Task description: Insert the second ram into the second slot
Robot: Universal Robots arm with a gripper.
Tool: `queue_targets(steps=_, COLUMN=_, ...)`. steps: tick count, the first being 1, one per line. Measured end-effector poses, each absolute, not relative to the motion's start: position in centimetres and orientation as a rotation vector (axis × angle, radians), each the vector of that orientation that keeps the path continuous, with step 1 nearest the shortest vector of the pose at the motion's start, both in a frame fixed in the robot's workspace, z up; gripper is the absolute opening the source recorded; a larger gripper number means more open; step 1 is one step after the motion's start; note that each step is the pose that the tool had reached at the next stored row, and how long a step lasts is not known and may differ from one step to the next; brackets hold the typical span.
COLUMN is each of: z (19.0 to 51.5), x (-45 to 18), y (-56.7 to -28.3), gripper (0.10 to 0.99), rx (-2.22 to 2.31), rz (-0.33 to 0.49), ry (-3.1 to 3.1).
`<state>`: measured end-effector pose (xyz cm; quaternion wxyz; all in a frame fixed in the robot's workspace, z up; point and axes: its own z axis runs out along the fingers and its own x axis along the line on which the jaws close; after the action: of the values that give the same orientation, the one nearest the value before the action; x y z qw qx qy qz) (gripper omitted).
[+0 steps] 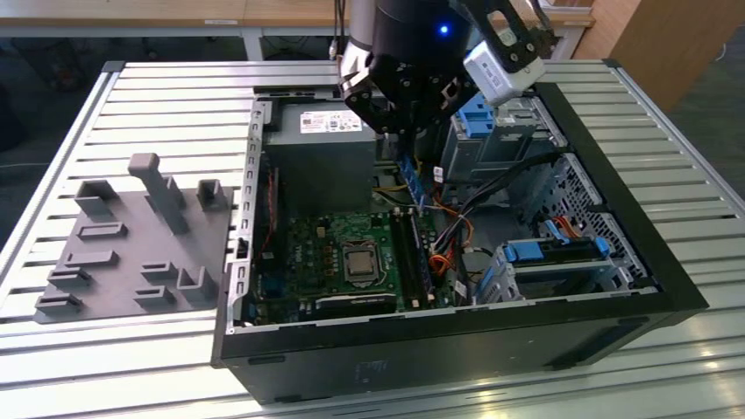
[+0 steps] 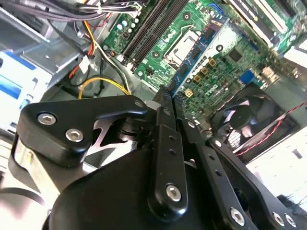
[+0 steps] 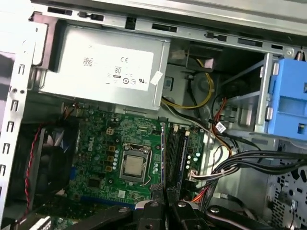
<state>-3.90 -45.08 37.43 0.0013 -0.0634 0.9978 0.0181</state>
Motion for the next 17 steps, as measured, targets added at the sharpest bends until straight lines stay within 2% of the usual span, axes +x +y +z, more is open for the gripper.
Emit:
queue_targets(steps=7, z=37.29, x=-3.90, y=-45.08, gripper=0.137, rx=-0.020, rz=0.057, ry=3.136)
queue_targets(steps=17, z=36.51, x=-3.90, y=-45.08, gripper=0.137, rx=-0.016, rz=0.053, ry=3.136)
